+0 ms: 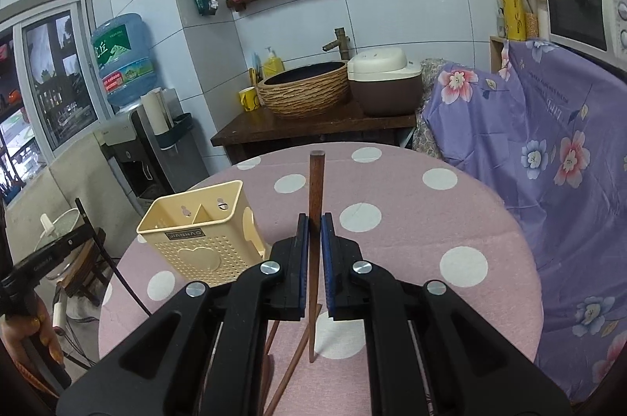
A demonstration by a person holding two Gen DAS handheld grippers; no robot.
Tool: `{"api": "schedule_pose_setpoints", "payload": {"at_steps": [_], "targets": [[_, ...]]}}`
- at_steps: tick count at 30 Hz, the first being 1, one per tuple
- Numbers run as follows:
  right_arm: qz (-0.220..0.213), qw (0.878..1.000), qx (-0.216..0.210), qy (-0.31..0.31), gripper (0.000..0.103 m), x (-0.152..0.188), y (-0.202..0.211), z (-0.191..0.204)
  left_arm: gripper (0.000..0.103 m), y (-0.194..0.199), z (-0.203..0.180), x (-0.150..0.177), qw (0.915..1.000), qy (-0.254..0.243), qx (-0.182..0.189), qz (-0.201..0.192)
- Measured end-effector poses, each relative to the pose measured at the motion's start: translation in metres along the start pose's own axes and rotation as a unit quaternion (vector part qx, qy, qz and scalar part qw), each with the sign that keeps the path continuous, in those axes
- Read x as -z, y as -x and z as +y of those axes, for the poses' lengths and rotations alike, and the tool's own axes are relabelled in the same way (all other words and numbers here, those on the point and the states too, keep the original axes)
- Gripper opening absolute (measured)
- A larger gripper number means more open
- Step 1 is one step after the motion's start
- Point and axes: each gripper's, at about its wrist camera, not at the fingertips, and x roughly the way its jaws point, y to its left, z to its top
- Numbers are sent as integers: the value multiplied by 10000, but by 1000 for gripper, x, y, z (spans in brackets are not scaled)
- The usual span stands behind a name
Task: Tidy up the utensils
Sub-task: 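Lift both chopsticks and drop them into the beige holder, opening both tools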
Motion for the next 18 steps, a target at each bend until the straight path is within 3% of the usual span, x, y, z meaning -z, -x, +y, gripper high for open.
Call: {"api": "schedule_pose_setpoints", "payload": {"at_steps": [10,14,18], "targets": [[9,9999,-53,151,7,-9,4,5,8,13,8,-12,9999,-33,-21,-105],[-291,9990,-45,341,7,-43,15,19,8,28,8,-46,9993,-17,-8,-374],[-806,9953,-269,456,7,-92,35,46,8,56,-3,-96,9956,-36,71,-935]]}}
